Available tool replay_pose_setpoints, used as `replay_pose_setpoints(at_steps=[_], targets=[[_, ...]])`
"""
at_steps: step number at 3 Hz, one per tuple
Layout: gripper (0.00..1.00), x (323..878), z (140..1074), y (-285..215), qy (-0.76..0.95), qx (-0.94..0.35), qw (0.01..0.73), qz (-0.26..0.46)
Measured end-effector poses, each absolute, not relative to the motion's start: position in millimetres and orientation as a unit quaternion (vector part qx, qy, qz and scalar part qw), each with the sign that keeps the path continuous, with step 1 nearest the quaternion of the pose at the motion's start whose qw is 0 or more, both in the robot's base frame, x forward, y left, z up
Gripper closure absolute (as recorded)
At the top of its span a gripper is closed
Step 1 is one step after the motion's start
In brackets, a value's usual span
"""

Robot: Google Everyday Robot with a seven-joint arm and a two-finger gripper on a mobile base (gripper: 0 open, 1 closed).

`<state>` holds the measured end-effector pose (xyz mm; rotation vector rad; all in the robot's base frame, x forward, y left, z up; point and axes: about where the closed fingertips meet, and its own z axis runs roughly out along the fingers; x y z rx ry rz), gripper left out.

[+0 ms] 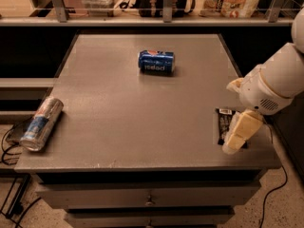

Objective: Move rxbar chocolate near redbull can

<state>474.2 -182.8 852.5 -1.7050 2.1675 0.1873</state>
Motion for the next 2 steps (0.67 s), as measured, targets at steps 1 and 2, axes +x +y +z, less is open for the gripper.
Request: replay_pose_setpoints(at_steps=[1,2], targets=[[0.0,482,837,-193,0.782,-0.592,0.184,0.059],[0.18,486,829,-208,0.792,-0.579,0.182,0.061]])
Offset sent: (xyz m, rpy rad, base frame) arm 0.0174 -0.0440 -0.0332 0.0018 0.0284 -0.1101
